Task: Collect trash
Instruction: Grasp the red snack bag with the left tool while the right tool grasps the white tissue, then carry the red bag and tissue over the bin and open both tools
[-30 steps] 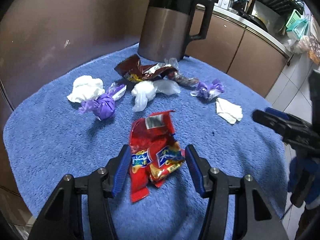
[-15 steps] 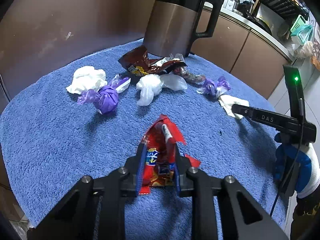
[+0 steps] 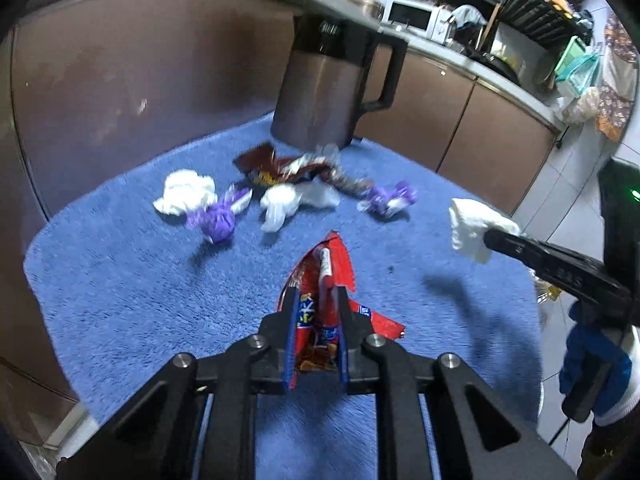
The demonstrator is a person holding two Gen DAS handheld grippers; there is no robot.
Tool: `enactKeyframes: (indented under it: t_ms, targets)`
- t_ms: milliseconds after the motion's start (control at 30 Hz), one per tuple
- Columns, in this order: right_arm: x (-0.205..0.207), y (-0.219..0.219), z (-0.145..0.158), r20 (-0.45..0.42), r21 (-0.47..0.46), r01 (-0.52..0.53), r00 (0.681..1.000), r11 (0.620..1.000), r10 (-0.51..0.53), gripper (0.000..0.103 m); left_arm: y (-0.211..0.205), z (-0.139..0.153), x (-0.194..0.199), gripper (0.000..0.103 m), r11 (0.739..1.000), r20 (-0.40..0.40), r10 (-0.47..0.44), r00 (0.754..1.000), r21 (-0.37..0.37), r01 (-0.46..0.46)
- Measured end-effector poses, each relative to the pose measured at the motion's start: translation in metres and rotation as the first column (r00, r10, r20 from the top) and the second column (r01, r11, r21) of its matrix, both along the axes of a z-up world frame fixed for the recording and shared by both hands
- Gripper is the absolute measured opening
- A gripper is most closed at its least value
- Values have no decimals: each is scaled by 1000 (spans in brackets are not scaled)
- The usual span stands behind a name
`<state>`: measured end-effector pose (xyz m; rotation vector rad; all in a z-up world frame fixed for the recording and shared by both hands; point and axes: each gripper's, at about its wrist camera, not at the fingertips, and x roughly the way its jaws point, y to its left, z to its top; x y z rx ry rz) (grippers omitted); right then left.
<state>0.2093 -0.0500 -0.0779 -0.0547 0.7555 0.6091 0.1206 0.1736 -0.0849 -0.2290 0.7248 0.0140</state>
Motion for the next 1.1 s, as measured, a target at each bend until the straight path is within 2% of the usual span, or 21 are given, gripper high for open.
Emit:
enactKeyframes:
  t_ms: [233, 400, 667, 767, 900, 1100]
  targets:
    - [-69, -39, 56, 120, 50, 20, 992, 999, -26, 7, -22, 43, -35, 15, 999, 86, -33, 996, 20, 31]
    - [-114, -85, 82, 192, 76, 87, 976, 993, -100, 7, -51, 65, -47, 15, 997, 127, -72, 989, 28, 69]
    - [-165, -166, 79, 211, 82, 279, 933, 957, -290, 7, -123, 83, -49, 15, 976, 144, -219, 965, 48, 214]
    - [-178, -196, 67, 198, 63, 368, 907, 928, -373, 7, -161, 83, -42, 15, 952, 131, -304, 944, 71, 297]
    - [-190, -235, 43, 146, 45, 470, 870, 882, -471, 7, -218, 74, -30, 15, 907, 83, -418, 905, 94, 410]
    - [-191, -276, -1, 55, 30, 567, 821, 823, -568, 7, -318, 44, -11, 15, 812, -20, -577, 817, 100, 575]
